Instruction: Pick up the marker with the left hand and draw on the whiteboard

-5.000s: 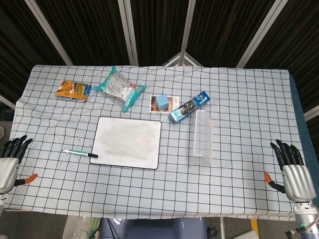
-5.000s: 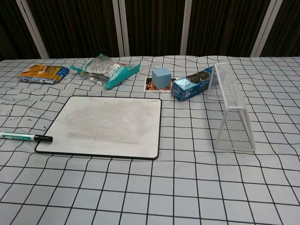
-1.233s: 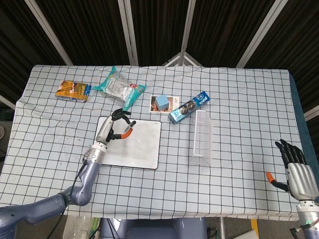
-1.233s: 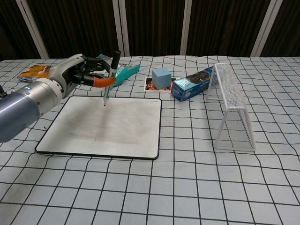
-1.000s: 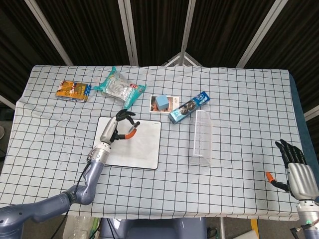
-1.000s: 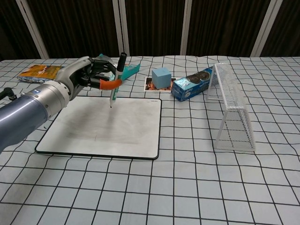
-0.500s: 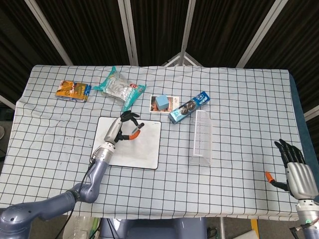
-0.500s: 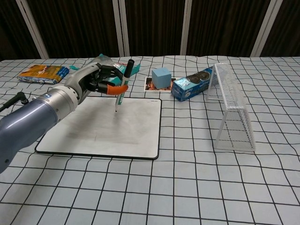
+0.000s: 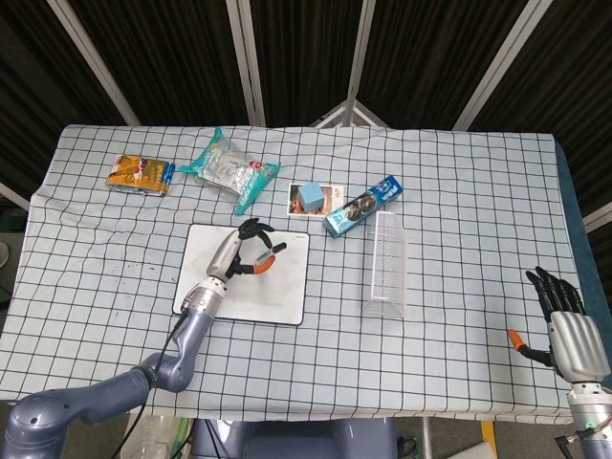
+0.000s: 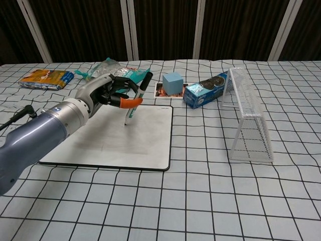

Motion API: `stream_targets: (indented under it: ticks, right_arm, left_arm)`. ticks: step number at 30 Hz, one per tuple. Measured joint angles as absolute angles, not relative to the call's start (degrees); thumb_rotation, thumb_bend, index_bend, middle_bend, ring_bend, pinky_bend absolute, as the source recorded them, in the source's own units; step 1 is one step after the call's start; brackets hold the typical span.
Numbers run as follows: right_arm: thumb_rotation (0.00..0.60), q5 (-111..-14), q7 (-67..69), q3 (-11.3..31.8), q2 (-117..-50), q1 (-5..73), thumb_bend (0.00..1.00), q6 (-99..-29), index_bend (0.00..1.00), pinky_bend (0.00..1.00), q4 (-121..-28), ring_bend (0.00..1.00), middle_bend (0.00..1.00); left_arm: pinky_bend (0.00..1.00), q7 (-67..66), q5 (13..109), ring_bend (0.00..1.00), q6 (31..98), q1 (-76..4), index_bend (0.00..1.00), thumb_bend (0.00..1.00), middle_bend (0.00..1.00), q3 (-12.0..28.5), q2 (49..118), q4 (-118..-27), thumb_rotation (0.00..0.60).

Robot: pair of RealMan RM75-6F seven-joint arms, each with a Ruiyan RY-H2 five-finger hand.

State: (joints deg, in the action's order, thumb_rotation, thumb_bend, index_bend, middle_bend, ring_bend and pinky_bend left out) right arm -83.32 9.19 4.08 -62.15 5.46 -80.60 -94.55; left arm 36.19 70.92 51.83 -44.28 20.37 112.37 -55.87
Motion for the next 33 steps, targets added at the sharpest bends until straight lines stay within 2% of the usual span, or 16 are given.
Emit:
stream_targets:
  ticks: [16,25,33]
  right_arm:
    - [0.600,-83.73,9.01,4.09,-62.29,5.25,0.30,-81.34,0.00,0.00,-94.40,0.00,0.00]
    - [0.600,-83.74,9.49,4.12,-62.21,5.18,0.30,-81.42,0.00,0.00,-94.34,0.00,0.00]
    - [0.600,-83.42,9.41,4.21,-62.29,5.37,0.30,-80.98,0.00,0.00,-94.33,0.00,0.00]
  left_arm:
    - [0.15,36.74,73.88,0.08,55.20,-40.31,0.73,0.50,0.27,16.18,109.31,-65.88,0.600]
    - [0.15,36.95,73.29,0.08,56.78,-40.15,0.73,0.50,0.27,18.76,107.42,-66.89,0.600]
    - [0.15,35.97,72.68,0.08,54.55,-42.57,0.73,0.50,0.27,19.90,107.74,-62.84,0.600]
